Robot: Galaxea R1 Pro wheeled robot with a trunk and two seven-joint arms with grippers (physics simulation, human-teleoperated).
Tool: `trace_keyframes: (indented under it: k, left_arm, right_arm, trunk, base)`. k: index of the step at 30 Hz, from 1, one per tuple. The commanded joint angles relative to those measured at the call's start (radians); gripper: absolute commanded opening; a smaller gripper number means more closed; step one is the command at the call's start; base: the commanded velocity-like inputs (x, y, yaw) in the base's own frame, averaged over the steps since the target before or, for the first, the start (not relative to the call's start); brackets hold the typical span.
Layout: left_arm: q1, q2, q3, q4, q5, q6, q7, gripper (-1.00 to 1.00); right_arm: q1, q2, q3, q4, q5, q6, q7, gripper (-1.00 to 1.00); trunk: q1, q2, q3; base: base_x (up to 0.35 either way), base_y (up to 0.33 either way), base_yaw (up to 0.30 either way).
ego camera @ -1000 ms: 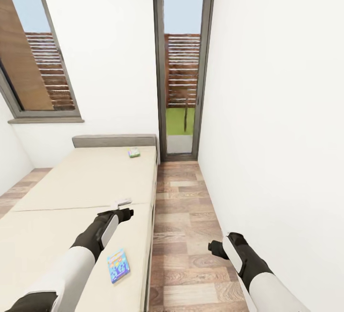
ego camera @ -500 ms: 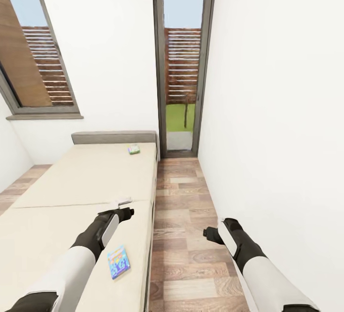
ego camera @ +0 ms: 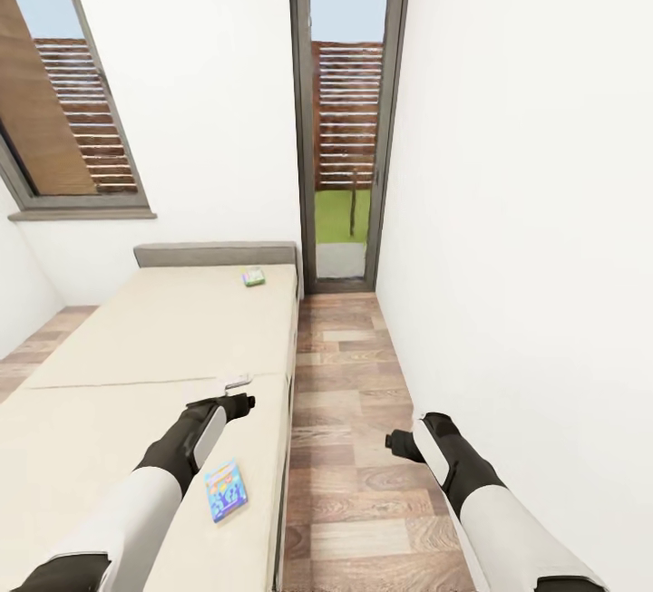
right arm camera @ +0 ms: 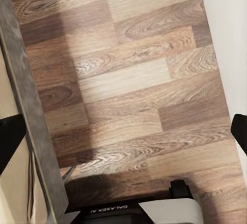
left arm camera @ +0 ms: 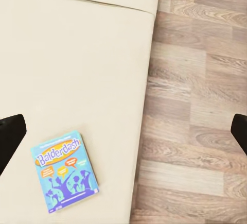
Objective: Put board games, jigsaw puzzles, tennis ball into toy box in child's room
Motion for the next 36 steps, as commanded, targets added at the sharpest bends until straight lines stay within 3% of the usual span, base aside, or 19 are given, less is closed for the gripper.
trace_keyframes:
  k: [1, 36]
  left_arm:
    - [-0.001, 0.0, 0.002, -0.002, 0.011, 0.005, 0.005, 1.0]
    - [-0.001, 0.0, 0.001, -0.005, 0.011, -0.033, 0.004, 1.0]
  right_arm:
    - [-0.001, 0.0, -0.001, -0.002, -0.011, 0.003, -0.008, 1.0]
    - [-0.001, -0.002, -0.002, -0.001, -0.018, 0.003, -0.006, 1.0]
  trunk:
    - [0.001, -0.002, -0.004]
    - [0.001, -0.002, -0.062]
  base:
    - [0.0, 0.0, 0.0]
    - [0.0, 0.0, 0.0]
